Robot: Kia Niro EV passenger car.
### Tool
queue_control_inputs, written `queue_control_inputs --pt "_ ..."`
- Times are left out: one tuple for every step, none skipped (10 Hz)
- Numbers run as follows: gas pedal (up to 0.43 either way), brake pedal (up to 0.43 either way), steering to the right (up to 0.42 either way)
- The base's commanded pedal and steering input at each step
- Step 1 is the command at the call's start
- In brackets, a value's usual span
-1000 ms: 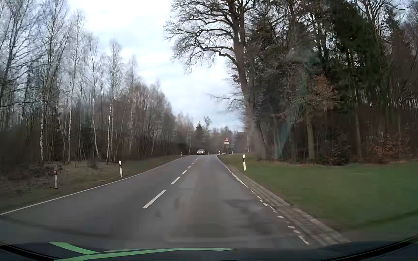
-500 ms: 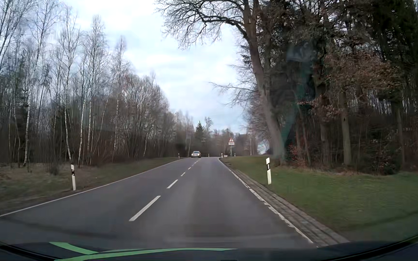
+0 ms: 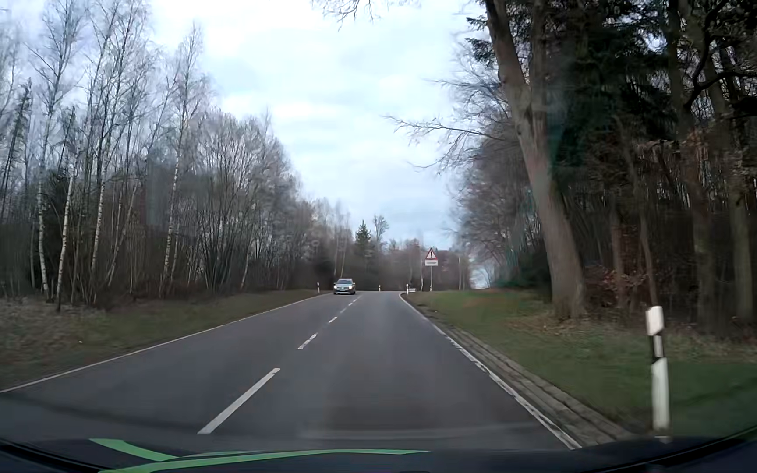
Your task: Follow the waypoints while adhering to traffic rules and regulations
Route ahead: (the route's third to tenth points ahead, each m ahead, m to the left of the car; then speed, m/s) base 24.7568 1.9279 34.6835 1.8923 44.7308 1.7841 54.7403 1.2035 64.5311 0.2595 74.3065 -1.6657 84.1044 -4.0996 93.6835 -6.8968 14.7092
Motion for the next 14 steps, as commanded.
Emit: queue_control_inputs --pt "0.197 0.000 -0.001" --pt "0.197 0.000 0.000" --pt "0.197 0.000 0.000" --pt "0.197 0.000 0.000" --pt "0.197 0.000 0.001" --pt "0.197 0.000 0.002" --pt "0.197 0.000 0.005" --pt "0.197 0.000 0.006" --pt "0.197 0.000 0.006" --pt "0.197 0.000 0.006" --pt "0.197 0.000 0.006" --pt "0.197 0.000 0.006" --pt "0.197 0.000 0.006" --pt "0.197 0.000 0.005"
